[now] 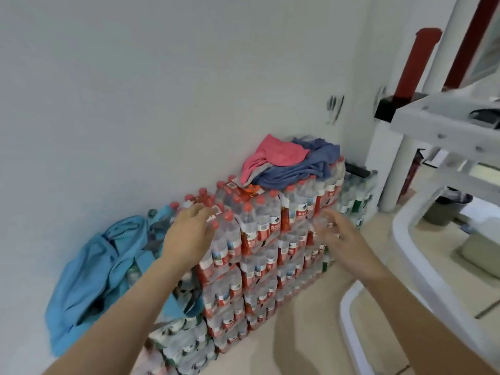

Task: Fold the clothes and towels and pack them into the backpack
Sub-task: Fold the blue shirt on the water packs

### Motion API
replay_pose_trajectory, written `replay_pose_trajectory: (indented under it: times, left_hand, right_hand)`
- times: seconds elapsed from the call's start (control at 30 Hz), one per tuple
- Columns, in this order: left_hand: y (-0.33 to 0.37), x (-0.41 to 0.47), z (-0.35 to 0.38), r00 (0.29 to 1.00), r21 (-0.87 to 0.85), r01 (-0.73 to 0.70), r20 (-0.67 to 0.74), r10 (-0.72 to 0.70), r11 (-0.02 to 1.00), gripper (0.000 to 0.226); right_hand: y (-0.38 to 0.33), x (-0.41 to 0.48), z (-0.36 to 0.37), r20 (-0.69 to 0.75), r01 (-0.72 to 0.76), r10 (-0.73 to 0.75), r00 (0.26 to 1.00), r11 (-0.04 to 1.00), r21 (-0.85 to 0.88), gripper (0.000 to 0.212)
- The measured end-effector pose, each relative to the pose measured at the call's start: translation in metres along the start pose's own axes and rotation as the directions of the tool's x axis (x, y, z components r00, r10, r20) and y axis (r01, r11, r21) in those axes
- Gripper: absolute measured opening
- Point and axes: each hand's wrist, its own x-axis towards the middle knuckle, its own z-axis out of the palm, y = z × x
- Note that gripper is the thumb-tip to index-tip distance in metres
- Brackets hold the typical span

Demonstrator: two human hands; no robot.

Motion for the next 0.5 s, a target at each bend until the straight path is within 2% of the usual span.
replay_pose_trajectory:
  times: [0.1, 0.2, 0.27, 0.33, 0.4, 0.5]
  left_hand:
    - [-0.014, 0.067, 0.038, 0.994, 0.117, -0.097, 0.065, 0.089, 0.988, 0.033]
    - [-0.027, 0.135, 0.083, 0.980, 0.108, -0.149, 0.150, 0.132, 0.983, 0.038]
    - [-0.036, 0.175, 0.112, 0.964, 0.055, -0.185, 0.205, 0.171, 0.981, 0.037]
    - [-0.043, 0.209, 0.138, 0.950, 0.005, -0.210, 0.237, 0.202, 0.978, 0.042]
    - [-0.046, 0.243, 0.160, 0.943, -0.037, -0.218, 0.249, 0.221, 0.975, 0.052]
    - [-0.038, 0.287, 0.180, 0.953, -0.071, -0.197, 0.223, 0.208, 0.978, 0.048]
  right_hand:
    - [0.011, 0.070, 0.003, -0.053, -0.084, 0.093, 0.994, 0.986, 0.147, 0.048]
    - [0.022, 0.134, 0.008, -0.052, -0.208, 0.232, 0.971, 0.935, 0.289, 0.033]
    - [0.018, 0.175, 0.007, -0.011, -0.326, 0.367, 0.930, 0.839, 0.435, 0.041]
    - [0.012, 0.213, 0.003, 0.035, -0.373, 0.420, 0.907, 0.762, 0.530, 0.052]
    - [0.008, 0.248, -0.003, 0.056, -0.381, 0.427, 0.902, 0.730, 0.567, 0.058]
    - [0.011, 0.296, -0.009, 0.086, -0.412, 0.448, 0.890, 0.707, 0.575, 0.063]
